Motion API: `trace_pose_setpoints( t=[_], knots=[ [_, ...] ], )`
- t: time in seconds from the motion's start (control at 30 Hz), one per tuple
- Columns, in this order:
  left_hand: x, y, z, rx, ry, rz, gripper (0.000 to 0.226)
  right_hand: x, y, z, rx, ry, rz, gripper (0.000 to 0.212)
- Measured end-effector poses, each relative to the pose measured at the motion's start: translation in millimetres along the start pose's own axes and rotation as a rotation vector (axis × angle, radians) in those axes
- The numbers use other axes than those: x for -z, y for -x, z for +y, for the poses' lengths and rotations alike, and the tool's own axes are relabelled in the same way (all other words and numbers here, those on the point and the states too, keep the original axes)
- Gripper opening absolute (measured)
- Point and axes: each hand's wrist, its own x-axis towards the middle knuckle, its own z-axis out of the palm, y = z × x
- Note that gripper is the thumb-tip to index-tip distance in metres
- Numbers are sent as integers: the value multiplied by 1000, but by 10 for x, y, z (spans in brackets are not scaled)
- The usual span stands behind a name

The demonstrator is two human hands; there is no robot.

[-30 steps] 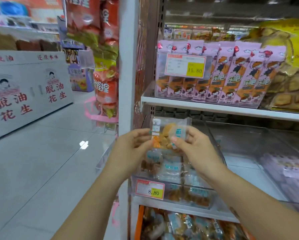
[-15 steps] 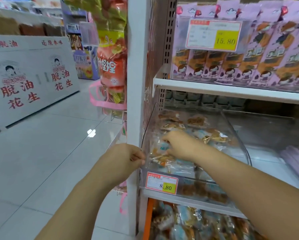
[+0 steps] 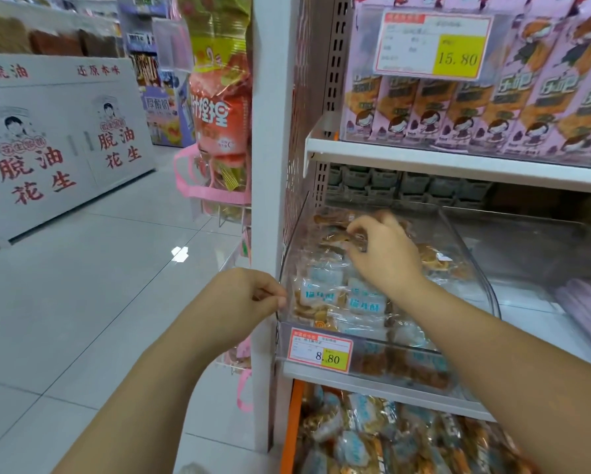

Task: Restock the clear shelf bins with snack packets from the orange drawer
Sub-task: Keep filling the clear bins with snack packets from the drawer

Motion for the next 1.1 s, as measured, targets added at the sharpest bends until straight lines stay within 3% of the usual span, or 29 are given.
trace_pose_setpoints(
  t=[0.13,0.33,0.5,0.6,0.73,0.87,0.97,1.1],
  knots=[
    [-16,-8,2,2,-34,18,10,-141,-91,171,-27,107,-167,48],
    [-5,14,30,-32,31,71,12,10,-52,176,46,-117,75,17],
    [-84,62,215,10,356,3,24,380,418,-69,27,-511,203,28],
    [-204,60,362,99,691,-60,45,450,743,-196,218,-533,172,27],
    [-342,29,437,143,992,37,45,386,956,-209,472,-507,129,11],
    [-425,5,451,142,1006,139,15,352,1028,-147,483,-521,15,6],
    [-379,-37,436,76,920,222,12,421,1012,-80,367,-516,-39,12],
    [-262,-29,406,-180,628,178,27,641,739,-107,279,-416,23,55]
  ],
)
